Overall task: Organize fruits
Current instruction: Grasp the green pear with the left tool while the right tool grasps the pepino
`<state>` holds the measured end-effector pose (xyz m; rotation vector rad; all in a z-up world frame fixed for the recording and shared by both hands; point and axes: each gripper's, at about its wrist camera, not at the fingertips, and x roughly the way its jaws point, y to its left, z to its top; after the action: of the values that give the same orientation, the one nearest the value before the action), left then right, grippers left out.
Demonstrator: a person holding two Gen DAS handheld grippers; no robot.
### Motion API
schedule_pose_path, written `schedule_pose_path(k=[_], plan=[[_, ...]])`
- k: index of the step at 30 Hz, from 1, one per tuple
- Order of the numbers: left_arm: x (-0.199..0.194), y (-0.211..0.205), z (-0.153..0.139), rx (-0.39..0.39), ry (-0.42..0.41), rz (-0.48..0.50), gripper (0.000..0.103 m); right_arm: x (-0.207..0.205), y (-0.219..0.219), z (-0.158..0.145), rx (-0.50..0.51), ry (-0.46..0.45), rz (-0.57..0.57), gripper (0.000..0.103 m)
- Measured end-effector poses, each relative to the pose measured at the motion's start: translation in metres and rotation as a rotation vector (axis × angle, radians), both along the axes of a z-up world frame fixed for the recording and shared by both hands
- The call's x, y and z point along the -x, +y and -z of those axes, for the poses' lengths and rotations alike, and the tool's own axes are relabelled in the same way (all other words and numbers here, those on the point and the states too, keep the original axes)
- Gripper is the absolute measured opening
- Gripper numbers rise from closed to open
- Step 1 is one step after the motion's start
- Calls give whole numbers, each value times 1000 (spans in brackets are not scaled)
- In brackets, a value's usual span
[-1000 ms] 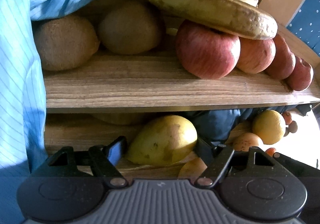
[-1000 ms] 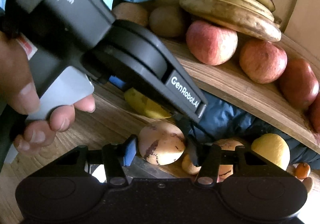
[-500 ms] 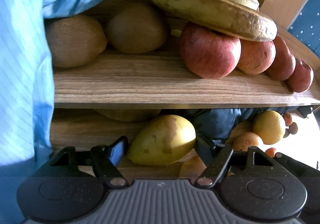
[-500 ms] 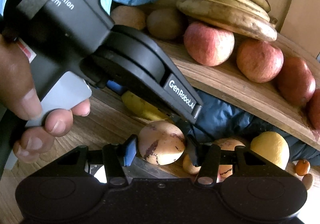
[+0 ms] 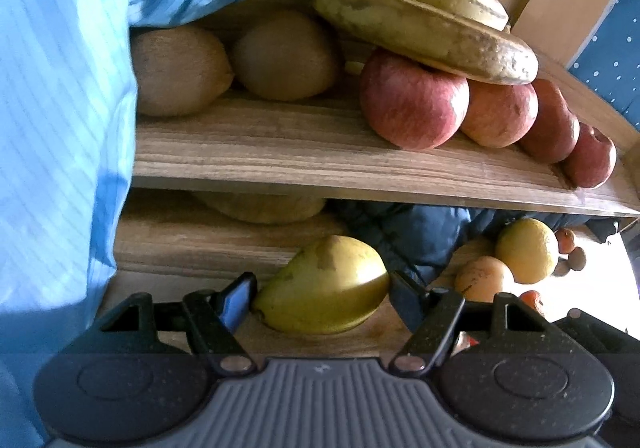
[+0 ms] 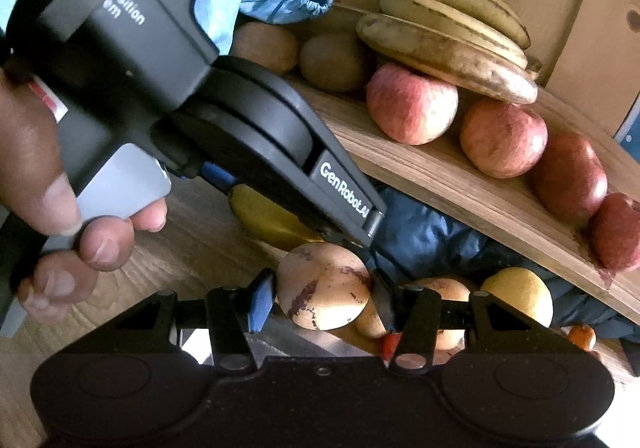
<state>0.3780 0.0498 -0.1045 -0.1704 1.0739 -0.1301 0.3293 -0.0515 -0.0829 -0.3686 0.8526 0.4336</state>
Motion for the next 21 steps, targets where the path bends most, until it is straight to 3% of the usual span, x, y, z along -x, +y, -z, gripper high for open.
schedule_pose_path(k=[21], plan=[[75,-29,-23,8,-21,-9,76,65,-35,-19,-28,8,2,53]])
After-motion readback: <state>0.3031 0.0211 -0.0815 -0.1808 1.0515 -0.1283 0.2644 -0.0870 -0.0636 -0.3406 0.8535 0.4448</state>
